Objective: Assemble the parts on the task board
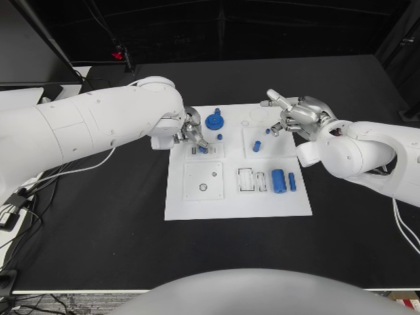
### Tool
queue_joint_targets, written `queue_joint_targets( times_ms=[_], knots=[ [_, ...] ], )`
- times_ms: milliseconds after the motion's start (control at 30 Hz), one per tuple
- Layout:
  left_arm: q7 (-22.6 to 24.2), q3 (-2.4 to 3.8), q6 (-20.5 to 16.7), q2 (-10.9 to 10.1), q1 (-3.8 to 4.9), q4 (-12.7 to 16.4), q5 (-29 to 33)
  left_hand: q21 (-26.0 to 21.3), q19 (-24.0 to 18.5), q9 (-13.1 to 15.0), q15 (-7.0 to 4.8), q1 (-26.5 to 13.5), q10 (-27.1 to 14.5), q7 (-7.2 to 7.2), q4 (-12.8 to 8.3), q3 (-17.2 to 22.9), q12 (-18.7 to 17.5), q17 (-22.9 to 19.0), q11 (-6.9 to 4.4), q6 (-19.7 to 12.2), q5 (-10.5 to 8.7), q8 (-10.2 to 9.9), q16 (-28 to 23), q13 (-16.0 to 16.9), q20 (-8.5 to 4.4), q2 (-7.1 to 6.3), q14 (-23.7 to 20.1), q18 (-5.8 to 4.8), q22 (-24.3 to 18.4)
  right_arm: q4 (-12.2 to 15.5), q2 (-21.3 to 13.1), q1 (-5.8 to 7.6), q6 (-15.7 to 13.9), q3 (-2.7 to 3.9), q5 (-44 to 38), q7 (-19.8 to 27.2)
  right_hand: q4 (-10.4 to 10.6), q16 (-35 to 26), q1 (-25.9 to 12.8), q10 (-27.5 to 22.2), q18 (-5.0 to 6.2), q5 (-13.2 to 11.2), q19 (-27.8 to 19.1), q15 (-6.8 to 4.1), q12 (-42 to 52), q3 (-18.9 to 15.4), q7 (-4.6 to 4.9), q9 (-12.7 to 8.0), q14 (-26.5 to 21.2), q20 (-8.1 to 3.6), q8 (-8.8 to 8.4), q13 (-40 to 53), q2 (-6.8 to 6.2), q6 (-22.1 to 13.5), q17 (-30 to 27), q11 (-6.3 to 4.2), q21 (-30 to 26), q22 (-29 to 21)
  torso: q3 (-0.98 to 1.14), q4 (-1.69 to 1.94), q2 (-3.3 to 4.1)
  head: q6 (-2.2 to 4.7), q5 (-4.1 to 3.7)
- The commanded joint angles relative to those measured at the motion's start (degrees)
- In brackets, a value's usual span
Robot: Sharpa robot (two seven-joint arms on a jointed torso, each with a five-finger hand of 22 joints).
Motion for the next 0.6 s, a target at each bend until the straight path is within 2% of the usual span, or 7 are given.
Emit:
queue_joint_targets(
  times_ms=[33,433,600],
  knots=[
    [-1.0,-0.24,1.13,0.2,-0.5,-0.06,-0.06,0.18,5.98,-0.09,-0.3,-0.55,6.18,-0.2,-0.04,0.19,-0.24,15.09,-0.04,0.05,-0.28,-0.32,0.05,14.89,0.15,-0.16,5.92,-0.37,15.05,0.2,0.0,0.07,0.55,0.03,0.18,0.42,0.01,-0.33,-0.08,-0.33,0.37,0.13,-0.38,0.01,-0.27,-0.31,-0.08,-0.06,-0.3,-0.17,0.24,6.21,0.71,-0.46,4.62,-0.08,-0.14,-0.06,0.02,0.02,-0.01,-0.02,0.0],
    [-1.12,-0.24,1.4,0.34,-0.63,-0.03,-0.06,0.18,5.98,-0.03,-0.28,-1.02,6.18,-0.19,-0.07,0.18,-0.24,15.09,-0.04,0.03,-0.66,-0.42,0.05,14.89,0.17,-0.17,5.92,-0.37,15.05,0.27,-0.08,0.07,0.5,0.03,0.18,0.37,-0.02,-0.32,-0.07,-0.42,0.37,0.16,-0.38,0.01,-0.34,-0.33,-0.07,-0.05,-0.3,-0.18,0.26,6.11,0.76,-0.45,4.62,-0.08,-0.19,-0.07,0.0,0.01,0.01,-0.16,-0.11],
    [-1.62,-0.24,1.41,0.34,-0.65,0.12,-0.06,0.18,5.98,0.23,-0.28,-2.35,6.18,-0.23,-0.06,-0.19,-0.24,15.09,-0.07,0.16,-4.03,-0.63,0.05,14.89,0.2,-0.48,5.92,-0.37,15.05,0.31,-0.13,0.07,0.57,0.03,0.18,0.41,-0.02,-0.32,-0.06,-0.5,0.37,0.19,-0.38,0.01,-0.4,-0.34,-0.07,-0.05,-0.31,-0.18,0.27,6.04,0.78,-0.45,4.61,-0.08,-0.21,-0.07,0.01,0.03,0.01,-0.2,-0.16]
  ],
)
